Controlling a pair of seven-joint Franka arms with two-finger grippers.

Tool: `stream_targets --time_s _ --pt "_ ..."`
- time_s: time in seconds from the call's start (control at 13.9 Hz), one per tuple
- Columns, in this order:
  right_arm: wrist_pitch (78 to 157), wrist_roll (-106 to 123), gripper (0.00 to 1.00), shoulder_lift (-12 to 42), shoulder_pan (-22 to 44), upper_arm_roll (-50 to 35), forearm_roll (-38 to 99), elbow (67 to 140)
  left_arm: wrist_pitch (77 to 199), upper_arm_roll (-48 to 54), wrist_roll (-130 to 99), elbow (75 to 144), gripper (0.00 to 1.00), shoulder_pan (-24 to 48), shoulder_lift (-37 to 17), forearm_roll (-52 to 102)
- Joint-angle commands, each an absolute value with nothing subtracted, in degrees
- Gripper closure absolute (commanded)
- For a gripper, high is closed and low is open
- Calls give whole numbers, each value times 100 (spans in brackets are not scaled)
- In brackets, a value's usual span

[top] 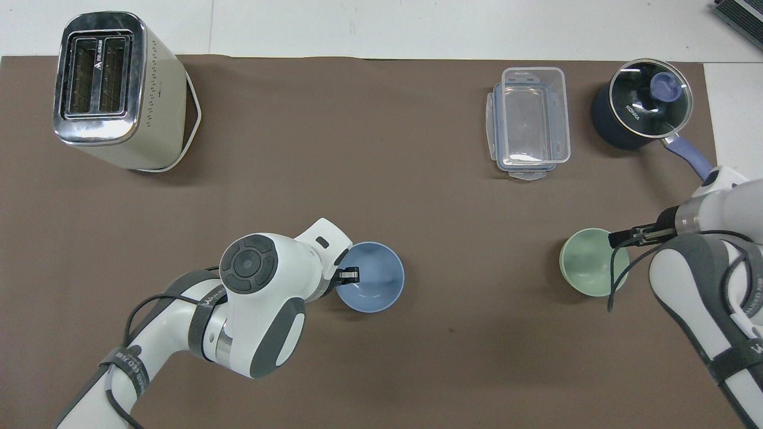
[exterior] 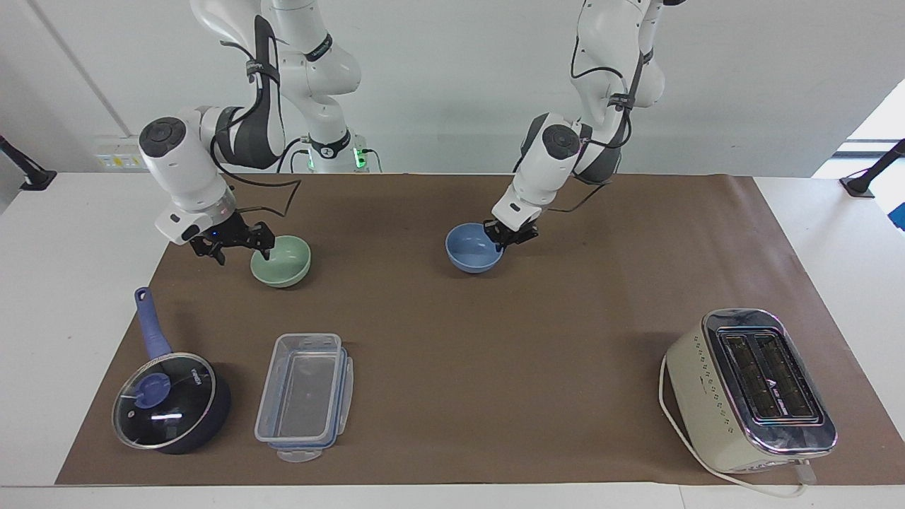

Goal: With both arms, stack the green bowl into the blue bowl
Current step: 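Slide the blue bowl with the left gripper while the right gripper grasps the green bowl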

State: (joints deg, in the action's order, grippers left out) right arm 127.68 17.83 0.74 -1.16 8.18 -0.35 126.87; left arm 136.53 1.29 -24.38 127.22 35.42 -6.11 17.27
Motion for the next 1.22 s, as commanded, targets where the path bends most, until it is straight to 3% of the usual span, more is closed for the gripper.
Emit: stream_targets --time_s 0.0,0.07,0.14,0.29,0.5,0.58,0.93,1.15 --pt "13350 2136 0 79 -202 817 149 13262 13729 18 -2496 12604 100 3683 -747 1828" --pt "13438 2136 0 96 -202 817 149 13350 13685 18 -2505 12612 100 3683 -738 1837" --pt "13438 2144 0 97 -202 817 149 13420 13667 18 -2514 12621 81 3683 -730 1837" --pt "13439 2240 0 97 -202 817 149 13482 13684 18 -2715 12595 61 3683 -747 1837" --pt "13447 2653 0 97 -456 817 149 13456 13510 9 -2637 12551 5 3683 -651 1819" --pt "13447 2706 0 97 -474 817 149 13456 13361 9 -2619 12533 0 3657 -529 1811" --pt "13447 2646 1 105 -422 809 167 13456 12323 -53 -2321 12394 0 3236 359 1330" --pt "13438 2654 26 158 -404 809 176 13403 11228 -53 -1804 11500 0 2630 510 1038"
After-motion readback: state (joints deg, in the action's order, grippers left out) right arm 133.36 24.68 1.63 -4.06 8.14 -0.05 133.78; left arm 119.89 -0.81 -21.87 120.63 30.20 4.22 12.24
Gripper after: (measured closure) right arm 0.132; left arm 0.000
